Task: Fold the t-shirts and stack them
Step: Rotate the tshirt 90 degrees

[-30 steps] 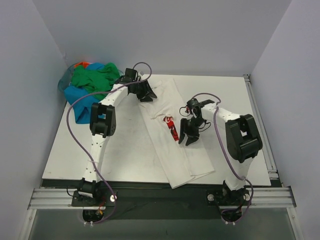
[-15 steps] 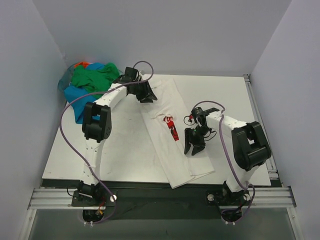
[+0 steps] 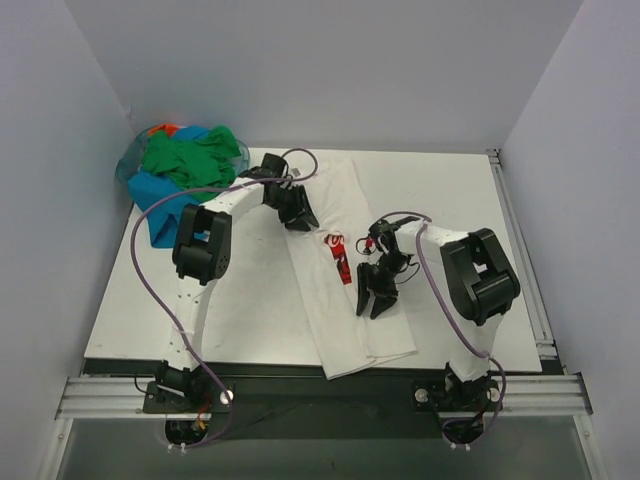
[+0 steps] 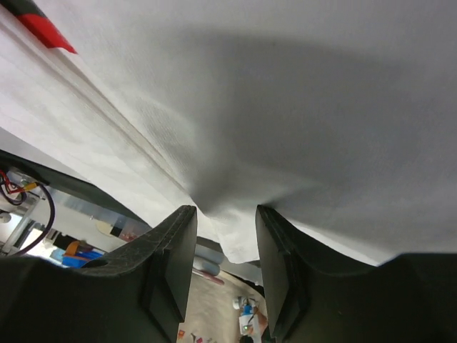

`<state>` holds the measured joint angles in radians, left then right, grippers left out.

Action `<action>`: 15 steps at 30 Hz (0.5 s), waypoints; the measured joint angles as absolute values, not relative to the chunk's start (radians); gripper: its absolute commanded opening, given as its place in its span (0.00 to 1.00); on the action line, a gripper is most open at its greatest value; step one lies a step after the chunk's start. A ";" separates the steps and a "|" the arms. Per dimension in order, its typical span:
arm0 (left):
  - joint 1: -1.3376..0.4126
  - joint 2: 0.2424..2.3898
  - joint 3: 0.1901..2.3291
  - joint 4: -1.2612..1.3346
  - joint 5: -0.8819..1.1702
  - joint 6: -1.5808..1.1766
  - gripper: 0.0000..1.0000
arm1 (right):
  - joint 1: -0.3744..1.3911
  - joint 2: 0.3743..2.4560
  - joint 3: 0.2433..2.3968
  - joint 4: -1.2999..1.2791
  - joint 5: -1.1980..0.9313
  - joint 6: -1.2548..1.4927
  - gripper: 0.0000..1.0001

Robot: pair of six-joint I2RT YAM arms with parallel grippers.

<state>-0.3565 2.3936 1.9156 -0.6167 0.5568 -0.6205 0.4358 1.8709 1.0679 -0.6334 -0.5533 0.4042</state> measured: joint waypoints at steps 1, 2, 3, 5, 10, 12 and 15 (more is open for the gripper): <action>-0.353 2.403 1.932 -0.625 0.561 -0.620 0.47 | 0.442 1.882 1.078 -0.639 -0.559 0.411 0.40; -0.348 2.417 1.953 -0.633 0.566 -0.620 0.47 | 0.448 1.894 1.090 -0.645 -0.566 0.418 0.39; -0.344 2.429 1.973 -0.640 0.572 -0.620 0.47 | 0.453 1.908 1.105 -0.652 -0.572 0.424 0.39; -0.334 2.458 2.019 -0.648 0.583 -0.620 0.47 | 0.464 1.930 1.131 -0.662 -0.586 0.438 0.39; -0.305 2.535 2.138 -0.647 0.619 -0.624 0.47 | 0.480 1.985 1.193 -0.672 -0.619 0.461 0.39; -0.294 2.558 2.171 -0.637 0.634 -0.627 0.47 | 0.480 2.005 1.215 -0.676 -0.638 0.472 0.39; -0.275 2.577 2.189 -0.613 0.659 -0.638 0.47 | 0.479 2.027 1.239 -0.679 -0.655 0.483 0.39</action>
